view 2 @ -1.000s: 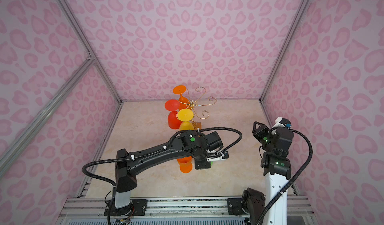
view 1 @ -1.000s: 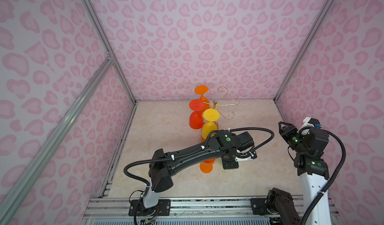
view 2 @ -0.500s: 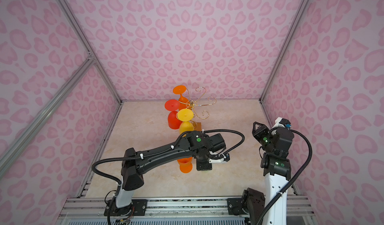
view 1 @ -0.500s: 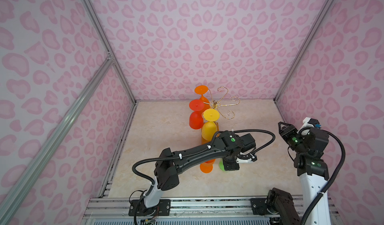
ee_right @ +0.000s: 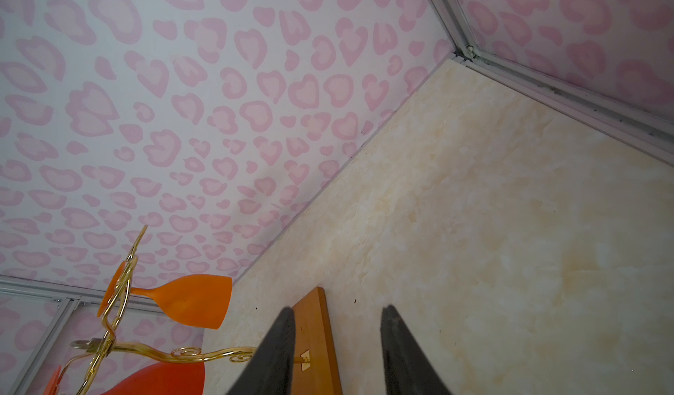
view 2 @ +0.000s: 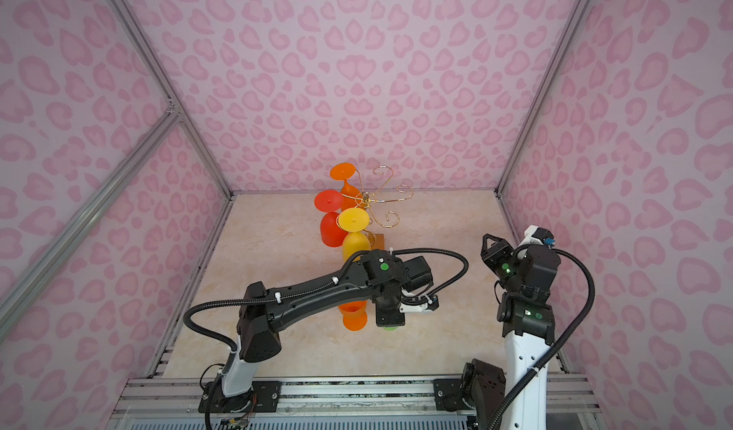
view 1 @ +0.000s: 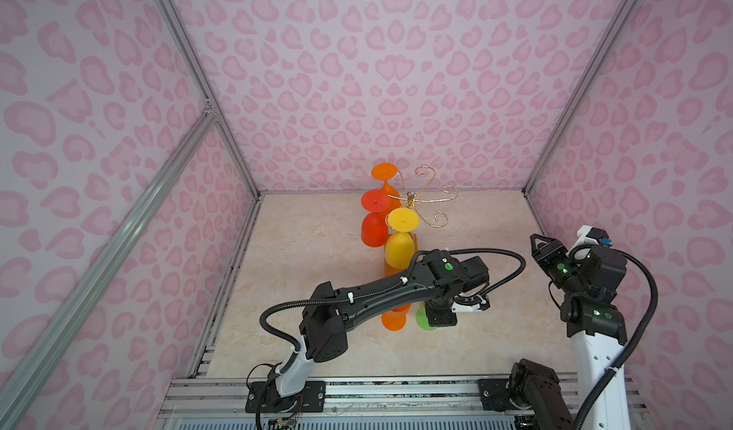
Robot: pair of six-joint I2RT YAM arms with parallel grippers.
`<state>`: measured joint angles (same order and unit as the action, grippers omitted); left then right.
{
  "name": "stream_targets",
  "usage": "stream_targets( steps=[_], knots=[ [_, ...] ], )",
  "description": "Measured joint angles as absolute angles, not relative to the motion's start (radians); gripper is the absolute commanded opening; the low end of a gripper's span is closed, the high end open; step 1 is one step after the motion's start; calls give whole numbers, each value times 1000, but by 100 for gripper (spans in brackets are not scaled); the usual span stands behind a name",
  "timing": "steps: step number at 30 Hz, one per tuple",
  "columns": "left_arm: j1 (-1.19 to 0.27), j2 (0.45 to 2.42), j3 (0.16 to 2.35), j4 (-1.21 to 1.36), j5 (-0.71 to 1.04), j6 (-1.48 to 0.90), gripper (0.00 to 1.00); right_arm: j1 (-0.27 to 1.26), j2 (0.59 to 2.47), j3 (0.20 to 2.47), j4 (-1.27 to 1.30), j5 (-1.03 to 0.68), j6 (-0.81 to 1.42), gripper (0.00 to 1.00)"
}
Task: Take the wine glass off the wine glass rack
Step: 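Lower the green glass toward the table beside the orange glass with the left gripper, then open the left gripper and lift away while the right gripper reaches toward the rack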
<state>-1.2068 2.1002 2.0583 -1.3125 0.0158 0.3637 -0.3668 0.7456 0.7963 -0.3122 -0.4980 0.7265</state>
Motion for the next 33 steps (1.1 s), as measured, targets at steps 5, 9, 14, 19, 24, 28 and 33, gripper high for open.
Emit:
stream_targets(
  steps=[5,9,14,19,24,28,33],
  knots=[
    [-1205,2101,2091,-1333,14,363,34,-367,746,796,-312,-500,727,40],
    [-1205,2100,2132,-1356,11,363,48,-367,746,795,-310,-505,733,40],
    [-1205,2048,2178,-1381,-13,360,59,-367,746,794,-303,-512,734,40],
    [-1206,1863,2191,-1366,-52,335,60,-367,744,794,-289,-525,734,40],
    [-1201,1580,2049,-1193,-110,281,67,-367,736,797,-273,-553,742,40],
    [-1124,1370,1897,-1012,-105,180,75,-363,728,810,-254,-595,759,40],
    [-904,1145,1703,-791,-7,-21,82,-306,709,863,-229,-645,781,40]
  ],
)
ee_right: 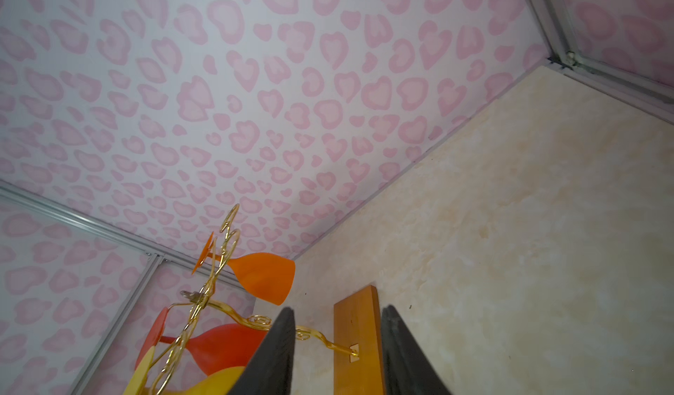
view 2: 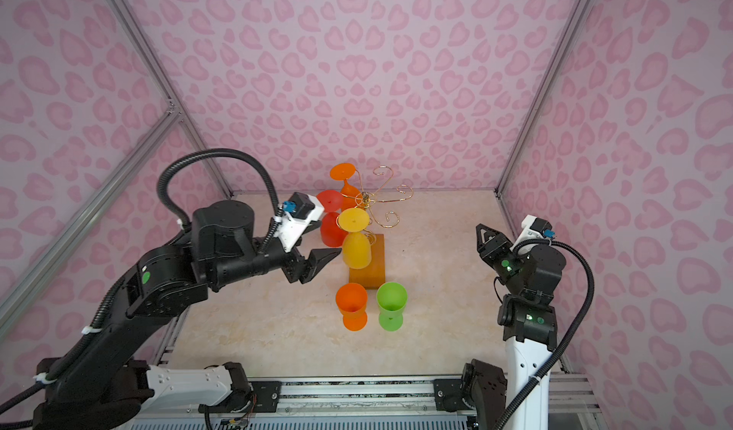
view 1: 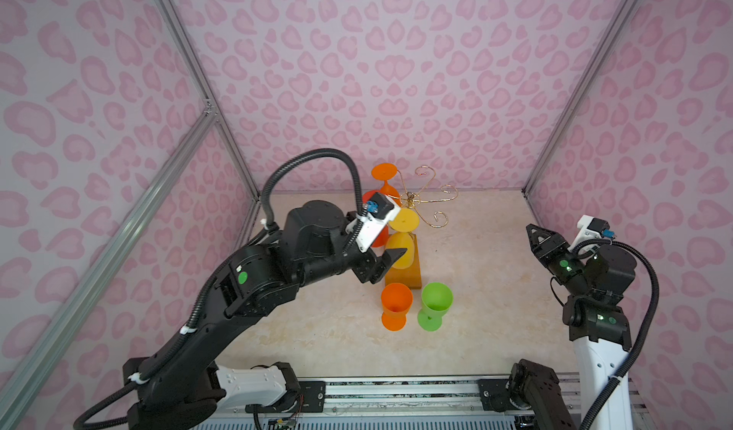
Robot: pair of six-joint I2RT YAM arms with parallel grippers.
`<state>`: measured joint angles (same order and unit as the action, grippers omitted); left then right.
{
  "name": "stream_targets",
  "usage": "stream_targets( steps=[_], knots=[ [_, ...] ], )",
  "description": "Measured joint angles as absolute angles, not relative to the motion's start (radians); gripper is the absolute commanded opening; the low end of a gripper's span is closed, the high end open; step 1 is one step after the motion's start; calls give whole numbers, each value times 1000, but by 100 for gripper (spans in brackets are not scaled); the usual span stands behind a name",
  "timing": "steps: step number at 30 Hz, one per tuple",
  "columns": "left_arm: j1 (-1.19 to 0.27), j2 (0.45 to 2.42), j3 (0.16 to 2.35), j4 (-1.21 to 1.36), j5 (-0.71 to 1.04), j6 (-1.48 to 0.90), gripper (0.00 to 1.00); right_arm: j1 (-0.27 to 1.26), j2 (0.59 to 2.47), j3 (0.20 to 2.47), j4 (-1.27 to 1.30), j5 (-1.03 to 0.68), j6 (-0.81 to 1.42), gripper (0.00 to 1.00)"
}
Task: Take the wine glass off the wine glass rack
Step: 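Open the left gripper and lift away while the right gripper reaches toward the rack, then move the right gripper to the yellow glass's base on the rack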
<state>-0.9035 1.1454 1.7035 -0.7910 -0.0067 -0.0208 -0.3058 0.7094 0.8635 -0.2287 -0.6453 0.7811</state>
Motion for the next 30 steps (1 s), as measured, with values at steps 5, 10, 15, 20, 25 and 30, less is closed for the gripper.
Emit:
stream_targets(
  steps=[5,10,15,20,25,30],
  knots=[
    [-625,1038,1523,-607,182,-271,82,-157,702,937,-230,-646,776,40],
    [-411,1015,1335,-419,418,-535,82,29,737,1018,-233,-628,759,41],
    [-321,1020,1223,-281,532,-712,82,237,775,1034,-231,-590,766,42],
    [-287,1022,1206,-227,538,-756,82,458,851,1043,-231,-511,767,44],
    [-267,1021,1202,-225,505,-751,82,597,940,1061,-231,-432,757,46],
    [-262,1012,1199,-235,476,-727,82,634,988,1064,-229,-374,757,49]
  ],
)
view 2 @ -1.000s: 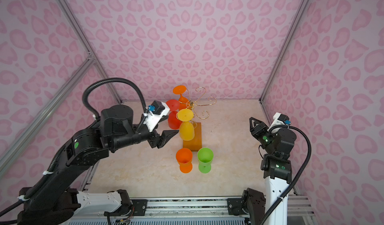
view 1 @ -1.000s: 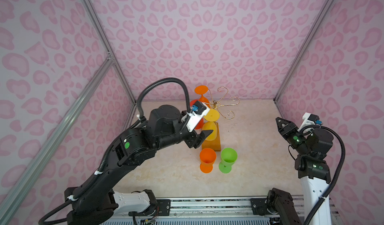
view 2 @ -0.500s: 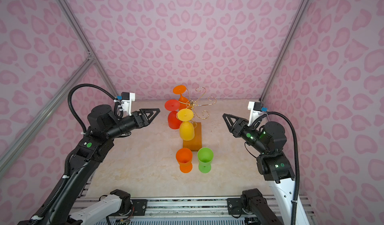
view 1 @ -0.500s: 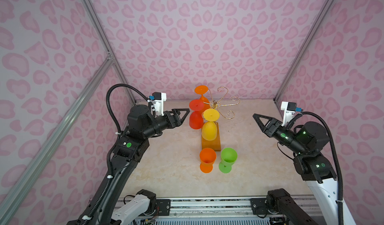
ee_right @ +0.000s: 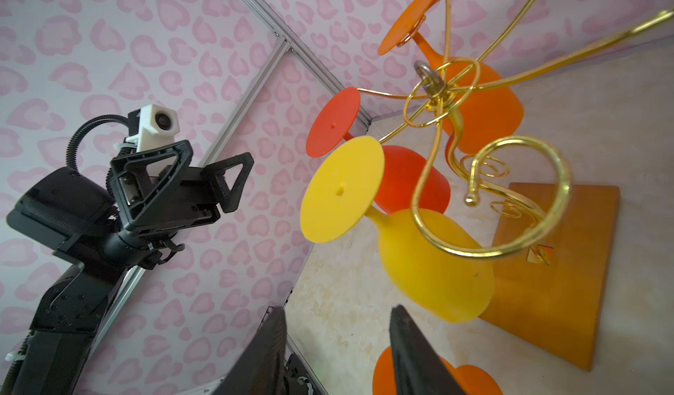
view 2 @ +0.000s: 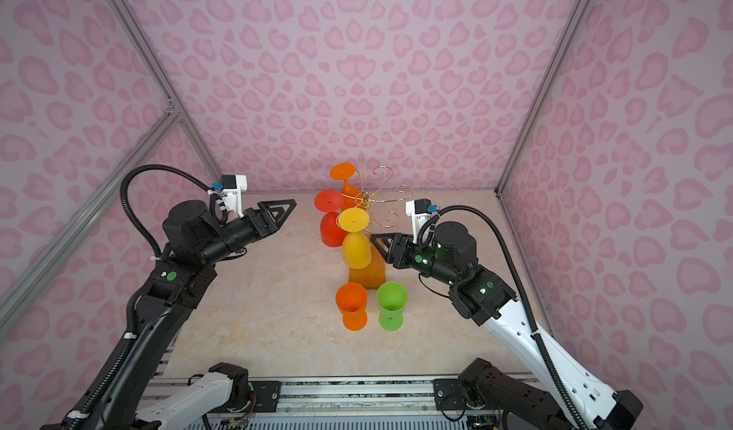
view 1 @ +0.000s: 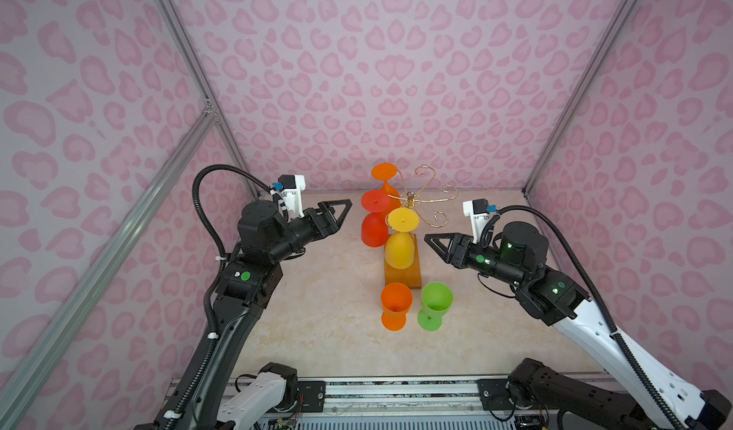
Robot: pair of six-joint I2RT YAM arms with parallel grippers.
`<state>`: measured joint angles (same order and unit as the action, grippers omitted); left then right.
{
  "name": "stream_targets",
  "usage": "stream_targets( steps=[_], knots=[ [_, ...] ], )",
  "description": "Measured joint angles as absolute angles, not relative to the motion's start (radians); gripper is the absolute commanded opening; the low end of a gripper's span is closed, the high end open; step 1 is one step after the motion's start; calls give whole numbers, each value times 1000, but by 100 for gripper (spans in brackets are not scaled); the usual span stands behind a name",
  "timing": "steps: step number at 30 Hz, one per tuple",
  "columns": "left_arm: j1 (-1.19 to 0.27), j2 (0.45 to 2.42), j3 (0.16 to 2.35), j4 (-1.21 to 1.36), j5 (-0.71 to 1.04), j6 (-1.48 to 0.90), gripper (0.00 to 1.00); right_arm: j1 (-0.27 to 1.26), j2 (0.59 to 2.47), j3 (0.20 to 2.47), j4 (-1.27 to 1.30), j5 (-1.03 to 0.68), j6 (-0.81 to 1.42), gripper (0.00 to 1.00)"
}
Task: Take the wine glass off the wine glass rack
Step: 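Move the right gripper to the yellow glass's base on the rack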
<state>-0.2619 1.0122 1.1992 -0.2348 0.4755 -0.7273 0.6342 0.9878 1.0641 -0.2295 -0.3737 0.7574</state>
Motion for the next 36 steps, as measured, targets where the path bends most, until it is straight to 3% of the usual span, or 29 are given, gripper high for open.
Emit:
stream_targets(
  steps=[24,36],
  knots=[
    [-261,1006,1196,-260,453,-654,83,662,1042,1004,1,-326,1010,46],
    [-260,1000,1171,-260,464,-654,83,733,1017,936,86,-194,1166,43]
  ],
)
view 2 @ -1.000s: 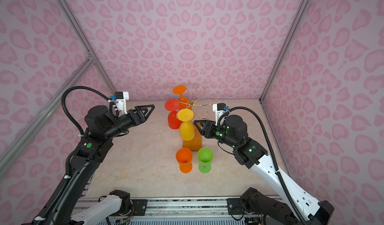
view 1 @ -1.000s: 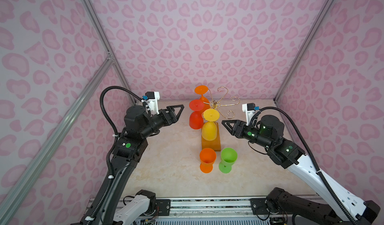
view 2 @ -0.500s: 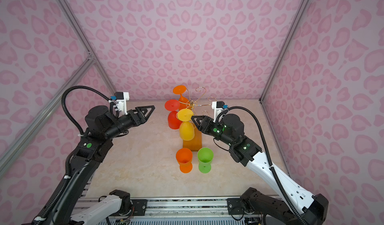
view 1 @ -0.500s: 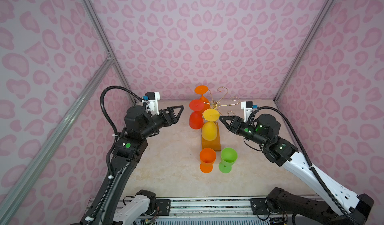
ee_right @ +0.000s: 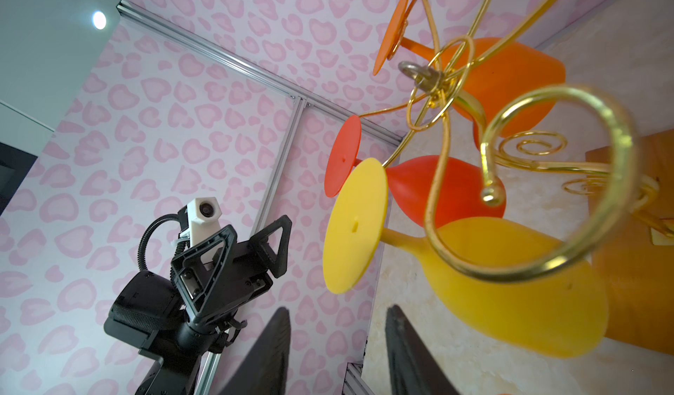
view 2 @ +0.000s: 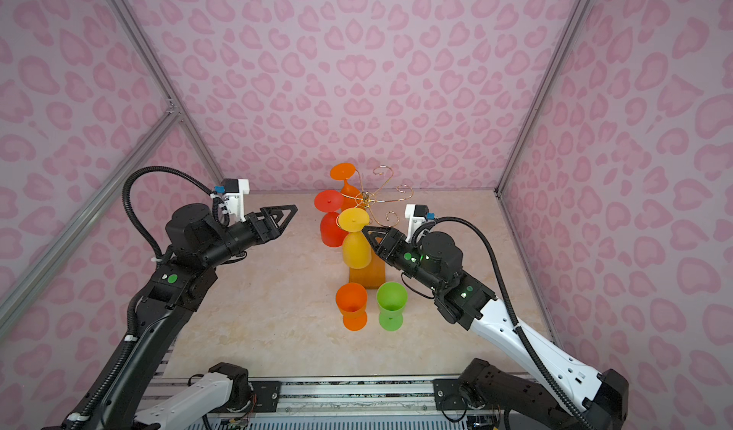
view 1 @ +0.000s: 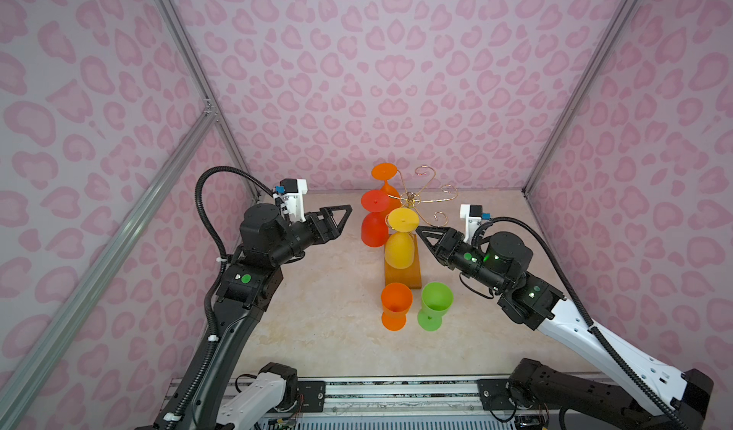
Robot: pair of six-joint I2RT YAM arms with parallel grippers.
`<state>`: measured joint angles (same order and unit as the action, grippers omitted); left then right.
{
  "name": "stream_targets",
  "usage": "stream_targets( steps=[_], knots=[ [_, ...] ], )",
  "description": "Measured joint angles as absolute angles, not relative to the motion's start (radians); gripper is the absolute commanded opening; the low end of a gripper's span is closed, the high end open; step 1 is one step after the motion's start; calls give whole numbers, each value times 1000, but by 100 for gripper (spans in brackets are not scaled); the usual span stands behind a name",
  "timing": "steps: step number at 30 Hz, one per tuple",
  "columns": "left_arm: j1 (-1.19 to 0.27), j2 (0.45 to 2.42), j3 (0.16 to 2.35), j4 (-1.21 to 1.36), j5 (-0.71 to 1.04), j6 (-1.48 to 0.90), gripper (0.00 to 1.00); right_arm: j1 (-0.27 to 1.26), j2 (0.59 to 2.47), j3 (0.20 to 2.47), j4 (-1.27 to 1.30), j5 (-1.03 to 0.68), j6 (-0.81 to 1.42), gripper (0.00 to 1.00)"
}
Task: Take the wine glass off the wine glass rack
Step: 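Move the right gripper to the yellow glass's base on the rack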
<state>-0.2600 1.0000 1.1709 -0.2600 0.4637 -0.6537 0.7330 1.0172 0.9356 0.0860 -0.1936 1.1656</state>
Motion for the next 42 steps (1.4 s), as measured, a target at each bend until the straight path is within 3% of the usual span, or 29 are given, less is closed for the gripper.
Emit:
stream_targets(
  steps=[4,35,42],
  knots=[
    [-259,998,1160,-258,467,-654,83,744,1029,917,113,-165,1196,39],
    [-259,1001,1147,-223,476,-662,82,759,1117,944,190,-108,1229,38],
    [-259,1001,1143,-222,479,-661,82,759,1132,946,206,-109,1228,33]
  ],
)
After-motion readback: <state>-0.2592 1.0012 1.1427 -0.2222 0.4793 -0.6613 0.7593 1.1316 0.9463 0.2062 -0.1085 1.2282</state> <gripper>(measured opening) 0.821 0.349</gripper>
